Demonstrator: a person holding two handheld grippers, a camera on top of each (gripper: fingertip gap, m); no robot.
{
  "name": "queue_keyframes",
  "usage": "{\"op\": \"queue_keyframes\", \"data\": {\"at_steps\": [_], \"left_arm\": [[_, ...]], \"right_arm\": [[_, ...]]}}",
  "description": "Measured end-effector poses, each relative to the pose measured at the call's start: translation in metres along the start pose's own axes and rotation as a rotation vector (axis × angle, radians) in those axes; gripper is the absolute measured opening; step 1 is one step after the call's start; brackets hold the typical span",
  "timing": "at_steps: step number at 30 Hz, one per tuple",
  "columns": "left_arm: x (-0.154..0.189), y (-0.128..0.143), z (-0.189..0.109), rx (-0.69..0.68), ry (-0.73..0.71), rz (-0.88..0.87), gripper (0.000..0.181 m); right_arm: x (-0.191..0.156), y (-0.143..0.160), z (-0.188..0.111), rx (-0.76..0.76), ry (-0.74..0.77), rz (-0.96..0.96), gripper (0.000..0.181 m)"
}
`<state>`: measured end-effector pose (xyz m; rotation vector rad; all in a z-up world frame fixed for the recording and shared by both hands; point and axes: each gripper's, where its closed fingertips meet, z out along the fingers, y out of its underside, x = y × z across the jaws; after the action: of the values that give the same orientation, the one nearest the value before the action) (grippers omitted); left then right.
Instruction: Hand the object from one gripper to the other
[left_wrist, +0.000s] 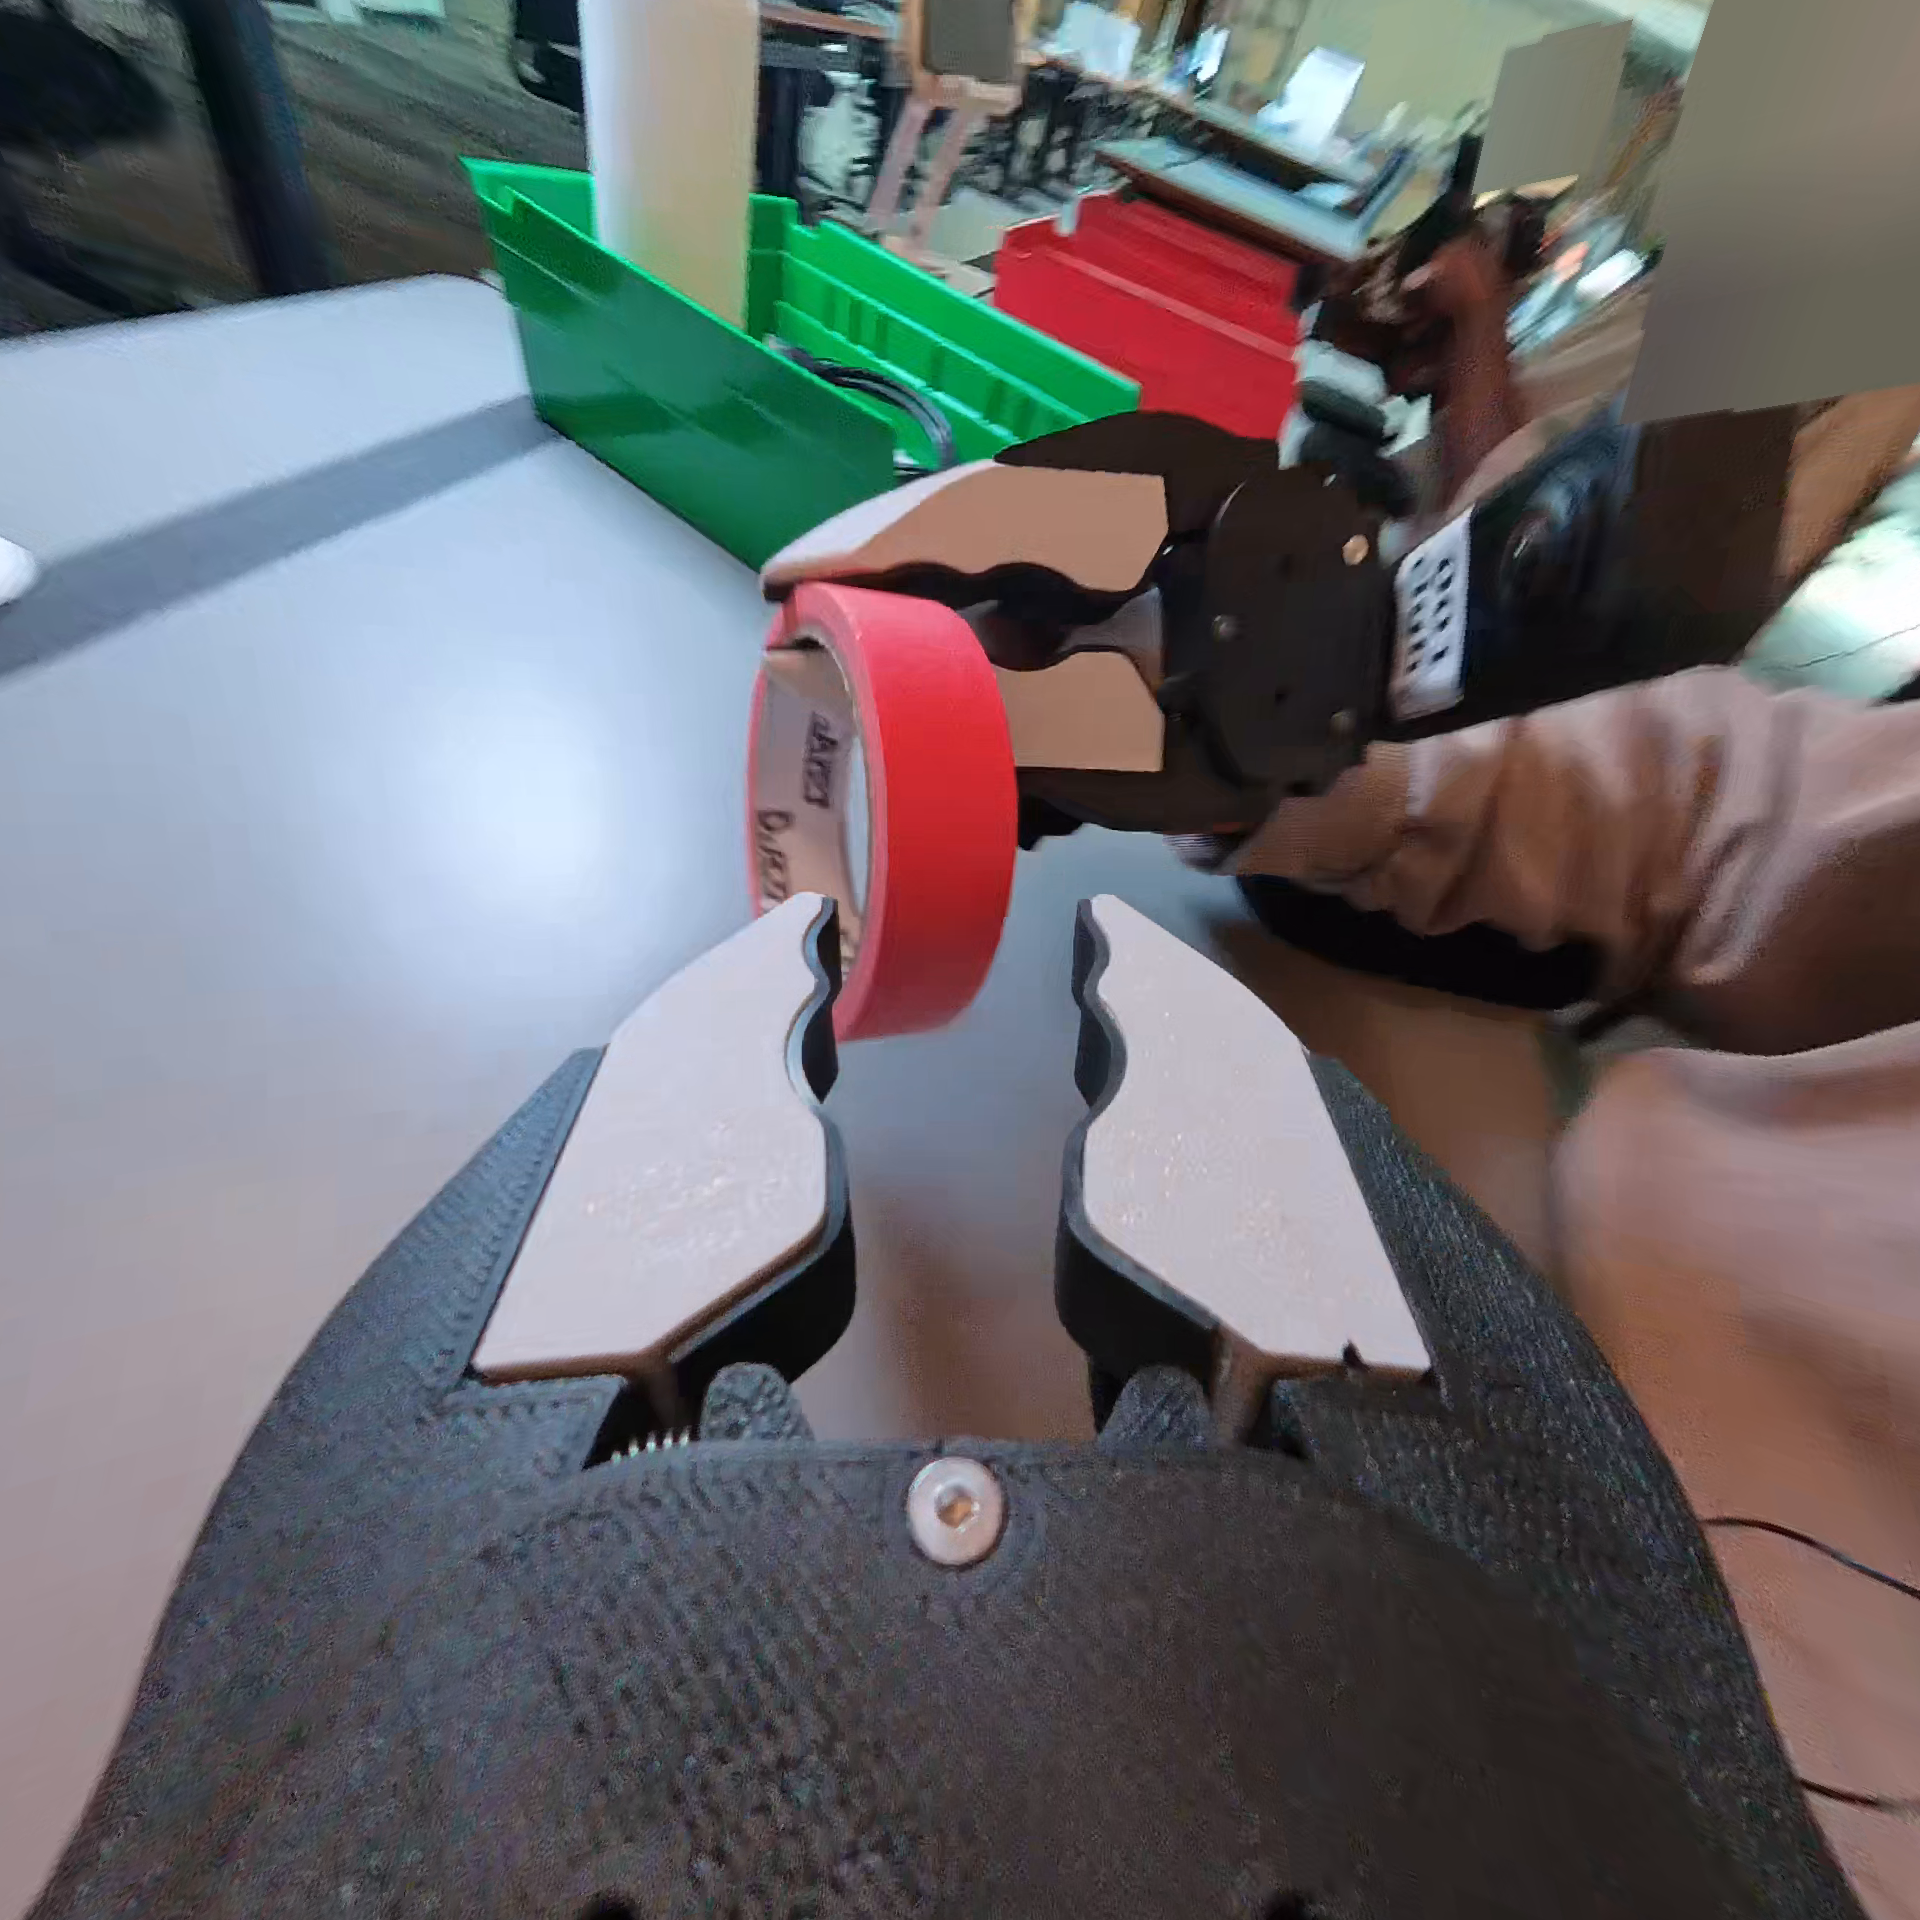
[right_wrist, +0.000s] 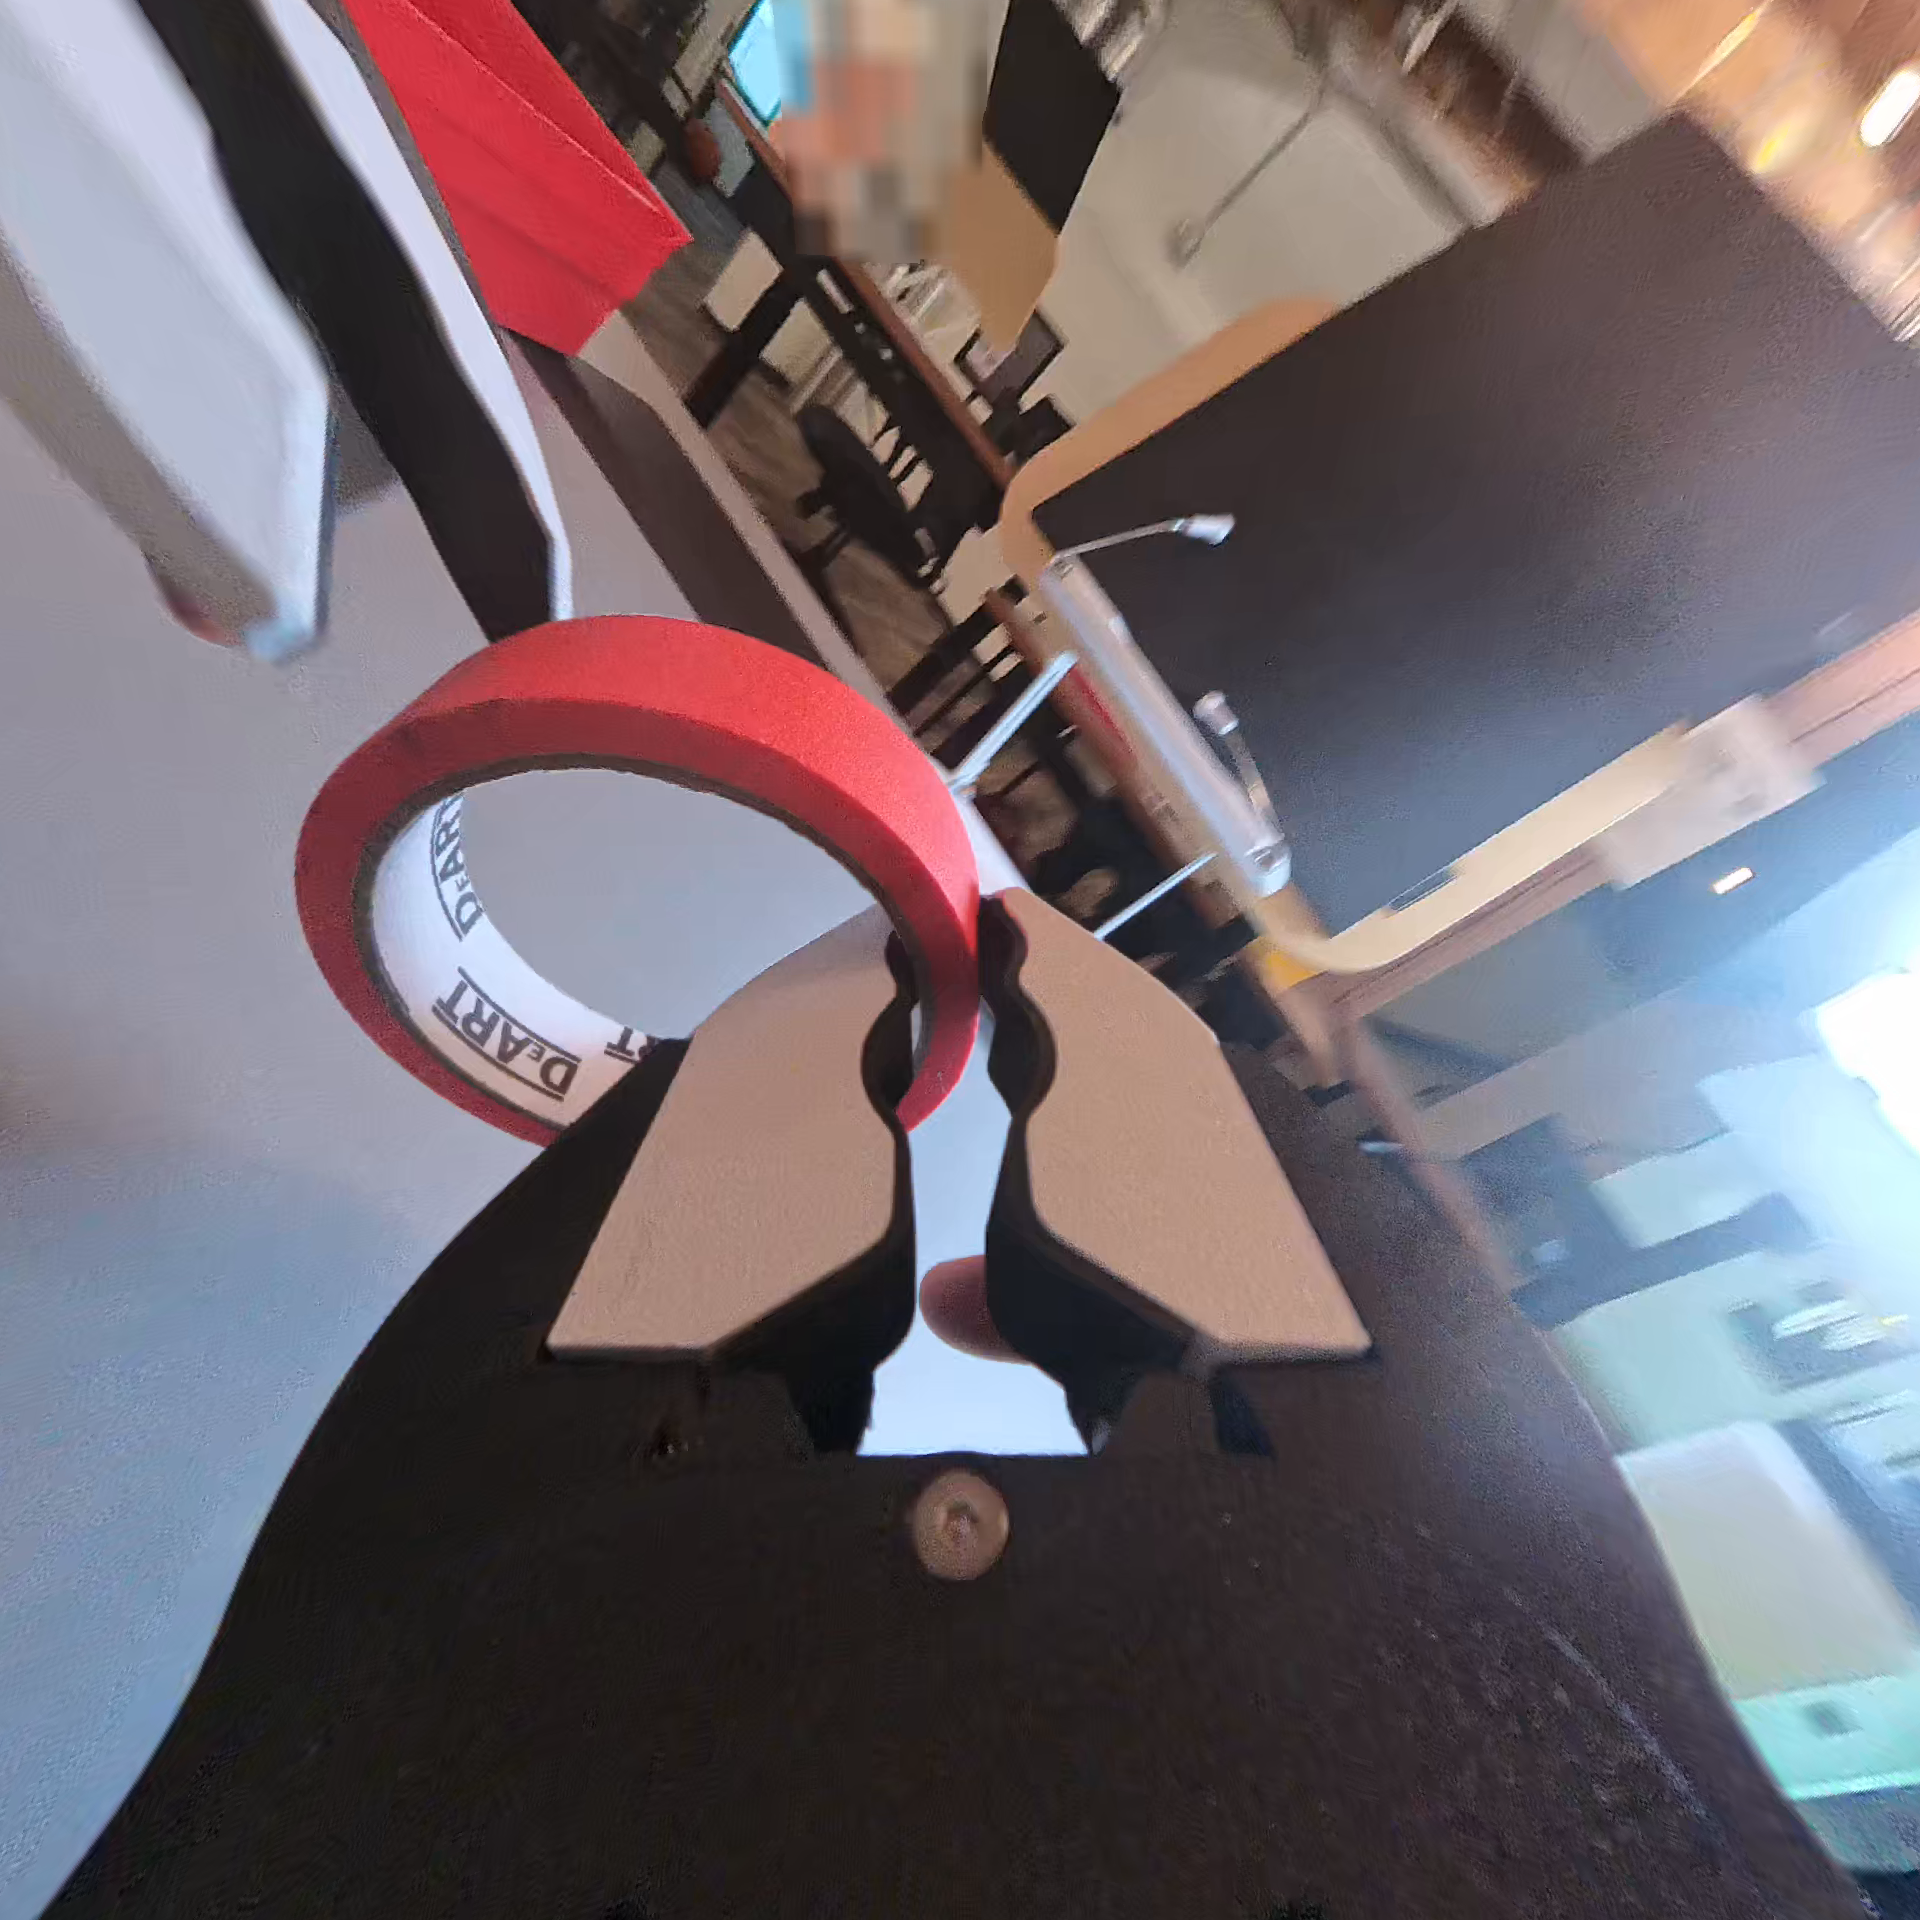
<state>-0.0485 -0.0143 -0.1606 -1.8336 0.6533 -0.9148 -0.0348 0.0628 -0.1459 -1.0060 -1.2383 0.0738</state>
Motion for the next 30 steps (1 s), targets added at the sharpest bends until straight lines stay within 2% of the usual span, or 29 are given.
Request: {"op": "queue_keyframes", "data": {"at_steps": [3, 5, 8, 10, 13, 15, 17, 19, 21, 23, 25, 27, 30], "left_arm": [[0.004, -0.007, -0.005, 0.078, 0.260, -0.382, 0.045], [-0.010, -0.002, -0.007, 0.093, 0.346, -0.604, 0.044], [-0.017, 0.010, -0.004, 0.068, 0.435, -0.759, 0.043], [-0.004, 0.015, -0.001, 0.019, 0.514, -0.770, 0.046], [0.023, 0.034, 0.006, -0.131, 0.582, -0.680, 0.054], [0.039, 0.046, 0.008, -0.221, 0.634, -0.637, 0.044], [0.040, 0.054, 0.010, -0.248, 0.620, -0.565, 0.012], [0.039, 0.047, 0.010, -0.205, 0.591, -0.481, 0.012], [0.030, 0.030, 0.006, -0.123, 0.510, -0.353, 0.010], [0.012, 0.009, -0.003, -0.025, 0.387, -0.235, 0.010], [-0.006, -0.010, -0.018, 0.071, 0.245, -0.059, 0.011], [-0.015, -0.029, -0.034, 0.161, 0.124, 0.101, 0.013], [-0.006, -0.047, -0.049, 0.248, 0.003, 0.362, 0.010]], "right_arm": [[0.010, -0.012, -0.011, 0.115, 0.085, -0.223, 0.010], [0.002, -0.029, -0.023, 0.233, 0.069, -0.351, 0.010], [-0.015, -0.057, -0.038, 0.349, 0.072, -0.490, 0.010], [-0.029, -0.075, -0.048, 0.425, 0.073, -0.579, 0.010], [-0.049, -0.093, -0.060, 0.499, 0.063, -0.680, 0.010], [-0.060, -0.104, -0.067, 0.543, 0.044, -0.685, 0.011], [-0.064, -0.114, -0.074, 0.566, 0.046, -0.682, 0.011], [-0.059, -0.116, -0.075, 0.560, 0.058, -0.637, 0.013], [-0.047, -0.113, -0.072, 0.528, 0.023, -0.493, 0.026], [-0.037, -0.103, -0.066, 0.471, -0.105, -0.211, 0.040], [-0.039, -0.093, -0.063, 0.417, -0.360, 0.156, 0.044], [-0.051, -0.092, -0.068, 0.378, -0.694, 0.565, 0.051], [-0.056, -0.104, -0.078, 0.392, -1.050, 1.040, 0.055]]}}
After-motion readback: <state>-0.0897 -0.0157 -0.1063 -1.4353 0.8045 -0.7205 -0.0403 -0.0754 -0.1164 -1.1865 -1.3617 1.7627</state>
